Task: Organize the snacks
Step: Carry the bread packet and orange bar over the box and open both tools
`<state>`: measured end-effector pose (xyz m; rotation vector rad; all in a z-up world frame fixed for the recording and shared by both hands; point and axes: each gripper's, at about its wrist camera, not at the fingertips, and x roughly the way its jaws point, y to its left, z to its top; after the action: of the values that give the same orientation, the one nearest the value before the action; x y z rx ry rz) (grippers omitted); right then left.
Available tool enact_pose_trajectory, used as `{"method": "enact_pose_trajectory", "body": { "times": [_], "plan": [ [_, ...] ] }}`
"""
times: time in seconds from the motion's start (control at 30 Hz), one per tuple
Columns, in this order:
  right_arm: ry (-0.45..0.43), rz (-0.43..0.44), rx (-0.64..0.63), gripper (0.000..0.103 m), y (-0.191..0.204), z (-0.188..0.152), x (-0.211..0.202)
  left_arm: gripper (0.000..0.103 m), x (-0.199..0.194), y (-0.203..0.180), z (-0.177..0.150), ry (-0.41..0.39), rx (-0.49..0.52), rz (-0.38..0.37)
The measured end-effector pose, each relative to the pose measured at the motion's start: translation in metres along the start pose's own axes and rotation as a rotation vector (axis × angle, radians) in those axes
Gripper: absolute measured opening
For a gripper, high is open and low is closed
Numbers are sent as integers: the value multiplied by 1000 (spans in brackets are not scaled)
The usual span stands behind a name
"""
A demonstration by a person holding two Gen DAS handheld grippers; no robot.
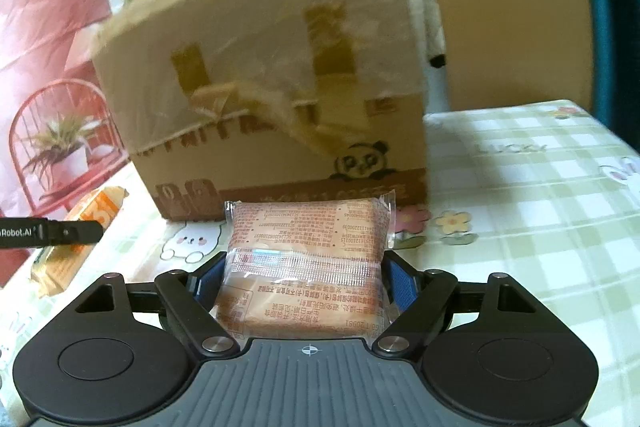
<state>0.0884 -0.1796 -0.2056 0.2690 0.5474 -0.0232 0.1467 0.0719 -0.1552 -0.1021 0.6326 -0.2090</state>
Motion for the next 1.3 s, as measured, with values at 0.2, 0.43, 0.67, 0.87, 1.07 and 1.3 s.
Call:
{"method": "enact_pose_trajectory", "body": {
  "times": [0.2,0.43,0.67,0.87,1.07,1.3],
  "plan": [
    [-89,-31,-7,77,-4,21,-43,38,-22,-19,21,-89,24,-43],
    [-193,-18,-69,77,7,68,-74,38,-39,-34,56,-189,56,-70],
    [-253,36,-137,77,16,132,-78,38,-44,-35,98,-257,62,-79],
    [-285,60,-196,77,26,193,-53,38,-23,-42,147,-297,88,-70],
    [-281,15,-260,77,39,236,-2,38,23,-46,189,-272,69,-59],
    [-189,-20,-228,79,37,237,62,38,65,-50,197,-206,81,-32]
  ]
}}
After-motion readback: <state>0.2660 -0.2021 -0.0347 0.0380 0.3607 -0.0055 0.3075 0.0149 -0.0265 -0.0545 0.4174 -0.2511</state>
